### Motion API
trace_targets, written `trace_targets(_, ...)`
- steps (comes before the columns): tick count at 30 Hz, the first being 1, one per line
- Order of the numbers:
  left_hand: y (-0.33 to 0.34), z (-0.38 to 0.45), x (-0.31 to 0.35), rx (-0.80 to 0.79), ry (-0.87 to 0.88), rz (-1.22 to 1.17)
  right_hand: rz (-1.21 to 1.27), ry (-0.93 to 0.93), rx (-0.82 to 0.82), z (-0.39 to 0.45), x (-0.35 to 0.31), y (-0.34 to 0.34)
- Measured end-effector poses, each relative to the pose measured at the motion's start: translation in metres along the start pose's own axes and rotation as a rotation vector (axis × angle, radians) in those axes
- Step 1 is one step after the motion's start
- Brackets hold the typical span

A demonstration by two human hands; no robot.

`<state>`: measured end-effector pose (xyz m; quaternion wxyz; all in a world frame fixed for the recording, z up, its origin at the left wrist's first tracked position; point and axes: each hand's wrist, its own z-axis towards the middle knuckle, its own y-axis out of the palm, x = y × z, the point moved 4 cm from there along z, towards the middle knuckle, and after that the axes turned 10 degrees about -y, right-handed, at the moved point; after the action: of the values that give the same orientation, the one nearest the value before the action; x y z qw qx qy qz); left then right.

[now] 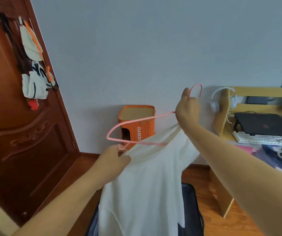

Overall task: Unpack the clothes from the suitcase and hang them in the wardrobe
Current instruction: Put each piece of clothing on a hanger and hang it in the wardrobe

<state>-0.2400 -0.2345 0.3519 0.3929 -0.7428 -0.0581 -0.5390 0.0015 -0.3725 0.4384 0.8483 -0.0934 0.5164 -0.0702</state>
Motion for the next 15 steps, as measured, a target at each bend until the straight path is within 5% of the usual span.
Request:
trace_targets(5,-0.055,0.008,-0.005,0.3,-0.06,-0.092,0.024,-0.048,0.029,0.0,0.01,0.004)
trace_targets(8,-0.074,0.002,0.006,0.492,0.003,0.068,-0.067,-0.137,-0.019,-0.007,0.012,0.01)
trace_targets(15,-0.1,0.005,0.007,0.496,-0.053,-0.006,-0.147,-0.147,-0.003,-0.018,0.037,0.008)
